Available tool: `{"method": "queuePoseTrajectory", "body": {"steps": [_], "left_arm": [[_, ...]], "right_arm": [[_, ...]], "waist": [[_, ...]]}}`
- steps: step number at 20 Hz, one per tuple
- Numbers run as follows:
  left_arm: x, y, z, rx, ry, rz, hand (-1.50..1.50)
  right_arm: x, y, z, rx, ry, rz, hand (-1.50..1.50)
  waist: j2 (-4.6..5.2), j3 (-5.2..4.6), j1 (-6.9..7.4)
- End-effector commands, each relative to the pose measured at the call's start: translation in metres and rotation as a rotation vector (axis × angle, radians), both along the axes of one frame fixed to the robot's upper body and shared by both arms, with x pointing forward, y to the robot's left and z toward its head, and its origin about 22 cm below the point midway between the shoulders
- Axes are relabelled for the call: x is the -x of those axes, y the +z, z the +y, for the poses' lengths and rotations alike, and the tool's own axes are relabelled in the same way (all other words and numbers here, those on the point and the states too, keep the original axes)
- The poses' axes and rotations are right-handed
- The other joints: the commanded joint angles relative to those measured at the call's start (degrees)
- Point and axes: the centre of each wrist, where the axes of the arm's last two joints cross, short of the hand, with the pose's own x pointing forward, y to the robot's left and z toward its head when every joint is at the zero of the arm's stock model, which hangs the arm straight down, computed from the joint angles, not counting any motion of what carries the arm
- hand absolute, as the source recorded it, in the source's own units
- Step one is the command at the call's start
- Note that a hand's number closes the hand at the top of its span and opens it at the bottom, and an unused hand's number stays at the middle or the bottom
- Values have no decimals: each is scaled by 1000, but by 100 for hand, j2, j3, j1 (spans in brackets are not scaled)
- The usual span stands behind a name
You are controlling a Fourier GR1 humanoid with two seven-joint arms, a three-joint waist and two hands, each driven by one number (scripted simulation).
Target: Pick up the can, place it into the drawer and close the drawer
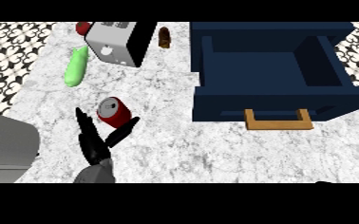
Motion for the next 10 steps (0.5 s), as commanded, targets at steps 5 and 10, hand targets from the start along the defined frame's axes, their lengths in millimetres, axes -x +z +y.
{"method": "queuePoseTrajectory", "body": {"steps": [5, 10], "left_arm": [[6, -19, 8, 6, -15, -6, -150], [-30, -23, 21, -1, -57, -10, -150]], "right_arm": [[25, 15, -17, 7, 12, -4, -150], [-8, 29, -4, 12, -4, -13, -150]], "waist": [[-7, 3, -15], [11, -2, -23]]}}
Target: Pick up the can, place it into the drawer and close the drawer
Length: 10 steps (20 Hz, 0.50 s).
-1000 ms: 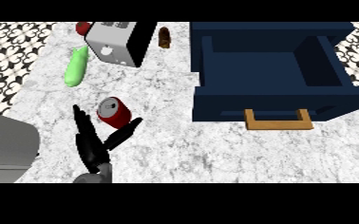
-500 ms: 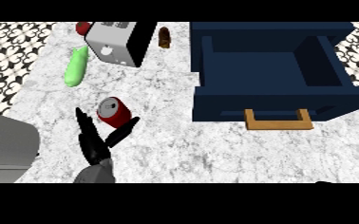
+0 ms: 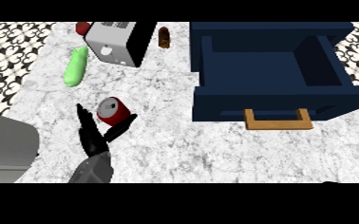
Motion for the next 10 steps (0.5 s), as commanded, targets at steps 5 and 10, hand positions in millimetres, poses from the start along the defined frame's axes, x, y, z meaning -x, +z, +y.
{"method": "queuePoseTrajectory", "body": {"steps": [5, 10], "left_arm": [[-33, 17, 3, 36, -133, -20, -150], [-46, 15, 3, 66, -199, -87, 150]], "right_arm": [[0, 12, 16, -9, -10, -6, -150], [3, 4, 0, 6, 5, -22, -150]], "waist": [[-7, 1, 11], [2, 0, -33]]}}
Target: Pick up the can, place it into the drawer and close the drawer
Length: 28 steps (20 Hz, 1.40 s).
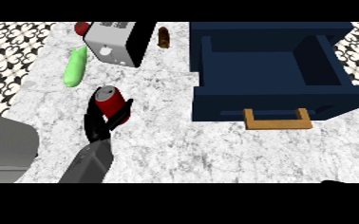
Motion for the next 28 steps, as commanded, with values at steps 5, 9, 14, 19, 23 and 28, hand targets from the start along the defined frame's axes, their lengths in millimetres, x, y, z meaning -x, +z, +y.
{"method": "queuePoseTrajectory", "body": {"steps": [5, 9, 14, 19, 23, 28], "left_arm": [[-17, 2, 2, 28, -65, -68, 150], [-35, 19, 3, 2, -98, -96, 150], [-47, 31, -18, 33, -325, -135, 150], [-40, 24, -1, 58, -560, -163, 150], [-63, 52, -43, 59, -632, -180, 150], [-88, 100, -55, -17, -676, -205, 150]], "right_arm": [[-7, 0, -2, 17, -7, -2, -150], [-17, -11, -18, 6, -7, -30, -150], [-9, 5, -8, 12, -25, -26, -150], [-18, -8, 8, 26, -26, -33, -150], [-10, -2, -6, 42, -46, -9, -150], [10, -2, -2, 41, -35, -24, -150]], "waist": [[17, -4, -29], [11, 0, -14], [6, -2, -31], [18, -3, 11], [-15, 2, 30], [-40, 6, 61]]}}
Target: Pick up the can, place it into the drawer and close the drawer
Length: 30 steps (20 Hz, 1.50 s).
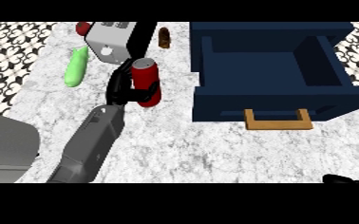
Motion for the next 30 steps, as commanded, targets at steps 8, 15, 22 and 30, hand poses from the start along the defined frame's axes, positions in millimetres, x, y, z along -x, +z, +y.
{"method": "queuePoseTrajectory", "body": {"steps": [8, 15, 22, 30], "left_arm": [[-27, 106, -66, -35, -115, -51, 150], [-25, 199, -119, -43, -130, -96, 150], [-41, 247, -146, -114, -149, -90, 150], [-54, 290, -177, -128, -157, -71, 150]], "right_arm": [[-3, 23, 1, 6, -22, -3, -150], [0, 5, -2, 24, -20, -1, -150], [-7, 9, 7, -10, -17, 0, -150], [-4, 25, 12, 1, 11, -24, -150]], "waist": [[-4, -1, 26], [-6, 2, 2], [22, 1, -59], [51, 2, -190]]}}
